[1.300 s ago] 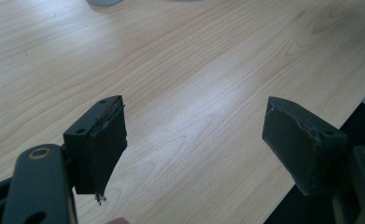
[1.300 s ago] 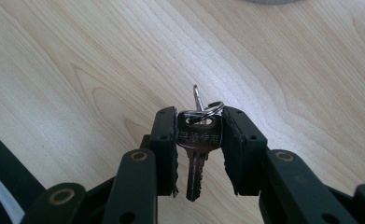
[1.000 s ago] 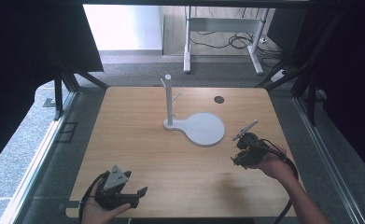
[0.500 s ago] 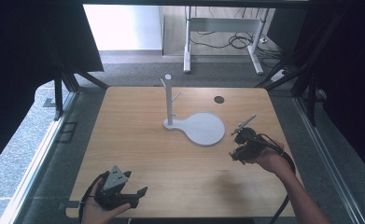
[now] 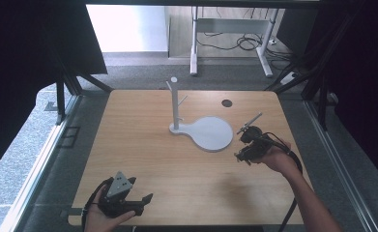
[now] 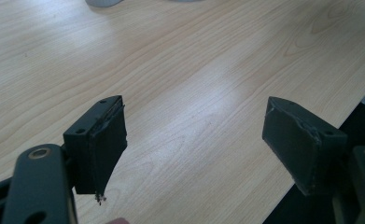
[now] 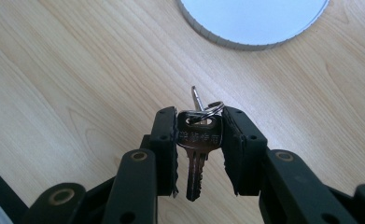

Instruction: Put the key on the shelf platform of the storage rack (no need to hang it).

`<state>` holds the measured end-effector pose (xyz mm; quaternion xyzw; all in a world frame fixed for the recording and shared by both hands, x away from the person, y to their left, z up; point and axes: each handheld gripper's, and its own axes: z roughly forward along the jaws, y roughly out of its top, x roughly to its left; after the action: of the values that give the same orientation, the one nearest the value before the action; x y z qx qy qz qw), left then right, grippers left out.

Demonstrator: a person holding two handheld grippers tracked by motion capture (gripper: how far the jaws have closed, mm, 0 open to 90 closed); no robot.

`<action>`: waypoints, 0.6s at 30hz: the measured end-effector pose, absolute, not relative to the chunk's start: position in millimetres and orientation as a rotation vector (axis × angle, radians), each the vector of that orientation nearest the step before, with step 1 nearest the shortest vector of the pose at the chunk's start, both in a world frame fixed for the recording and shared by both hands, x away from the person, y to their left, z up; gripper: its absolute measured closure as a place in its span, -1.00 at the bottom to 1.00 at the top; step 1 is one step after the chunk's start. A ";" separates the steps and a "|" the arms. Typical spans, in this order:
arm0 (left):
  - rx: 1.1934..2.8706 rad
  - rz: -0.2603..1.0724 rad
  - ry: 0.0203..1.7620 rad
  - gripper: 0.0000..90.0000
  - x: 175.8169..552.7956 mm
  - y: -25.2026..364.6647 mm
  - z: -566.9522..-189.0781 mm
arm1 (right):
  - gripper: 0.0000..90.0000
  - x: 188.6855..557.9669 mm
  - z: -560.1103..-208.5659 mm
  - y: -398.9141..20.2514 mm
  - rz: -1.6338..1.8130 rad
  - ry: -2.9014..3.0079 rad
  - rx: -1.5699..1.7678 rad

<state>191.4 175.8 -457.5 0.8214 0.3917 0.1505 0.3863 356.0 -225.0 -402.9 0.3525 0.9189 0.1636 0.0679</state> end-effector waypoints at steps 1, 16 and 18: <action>2.092 0.383 0.998 -0.51 191.4 175.9 -457.4 | 0.49 356.9 -402.7 -224.6 0.493 2.767 1.072; 2.088 0.385 1.000 -0.51 191.2 176.7 -457.2 | 0.49 371.9 -403.6 -219.7 0.478 2.780 1.082; 2.088 0.385 1.000 -0.51 191.2 176.8 -457.0 | 0.49 374.1 -402.8 -218.7 0.482 2.778 1.083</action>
<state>191.2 176.8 -457.0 0.8205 0.3927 0.1511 0.3870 374.1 -218.7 -402.8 0.3579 0.9181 0.1594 0.0605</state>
